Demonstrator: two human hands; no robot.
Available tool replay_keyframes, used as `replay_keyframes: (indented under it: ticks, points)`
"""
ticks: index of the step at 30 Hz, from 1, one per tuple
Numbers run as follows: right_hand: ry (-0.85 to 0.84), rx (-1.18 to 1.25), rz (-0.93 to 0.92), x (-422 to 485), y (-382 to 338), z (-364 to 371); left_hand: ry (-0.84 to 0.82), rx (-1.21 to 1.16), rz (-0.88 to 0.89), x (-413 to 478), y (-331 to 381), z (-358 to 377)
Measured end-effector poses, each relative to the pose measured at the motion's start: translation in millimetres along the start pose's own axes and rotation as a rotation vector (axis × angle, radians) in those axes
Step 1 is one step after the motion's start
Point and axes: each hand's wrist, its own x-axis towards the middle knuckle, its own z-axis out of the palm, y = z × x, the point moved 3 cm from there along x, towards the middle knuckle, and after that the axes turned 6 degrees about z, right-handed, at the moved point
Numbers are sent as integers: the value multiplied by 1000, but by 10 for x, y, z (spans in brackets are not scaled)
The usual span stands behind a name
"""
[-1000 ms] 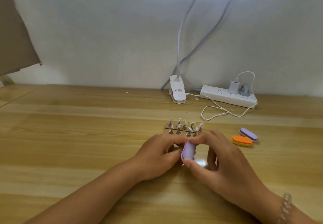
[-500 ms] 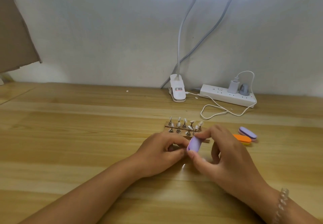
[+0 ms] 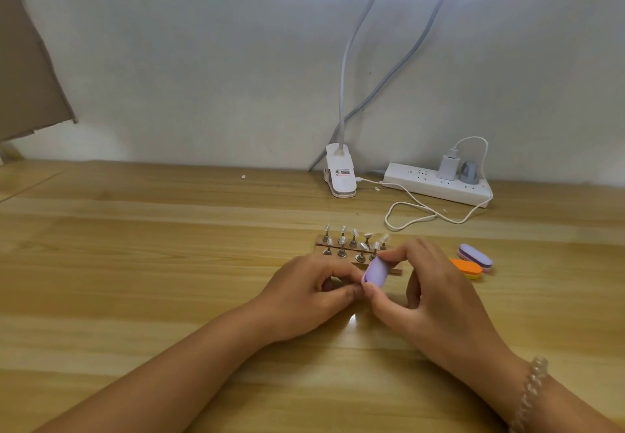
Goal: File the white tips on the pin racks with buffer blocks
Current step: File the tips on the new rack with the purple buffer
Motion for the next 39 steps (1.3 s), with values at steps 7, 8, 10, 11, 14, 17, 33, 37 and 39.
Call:
replay_keyframes:
  ticks: [7,8,10,11,14,17,33,37,39]
  points:
    - [12,37,12,10,13,22,3,-16,2,-6,5,10]
    - [65,80,61,42,76,-1,5,-22,5,-5,-1,11]
    - [126,180,128,66,152,-40,1,-43,-2,-6,-20,11]
    - [124,212,124,54,153,-46,-2,-45,-3,-9,-22,9]
    - [-24,179,-9,-31,10,21,-7,-34,-1,-12,-13,14]
    - [-45,93,-1,-5,10,51,2,-34,-5,-12,-2,13]
    - [-118,61,-51,-56,-95,45,-7,-19,-15,-4,-15,18]
    - [-17,62,8,-3,-2,6,-5,-43,-4,-9,5,9]
    - [-85,24,-65,-66,-72,40,-11,-30,-2,-13,-6,11]
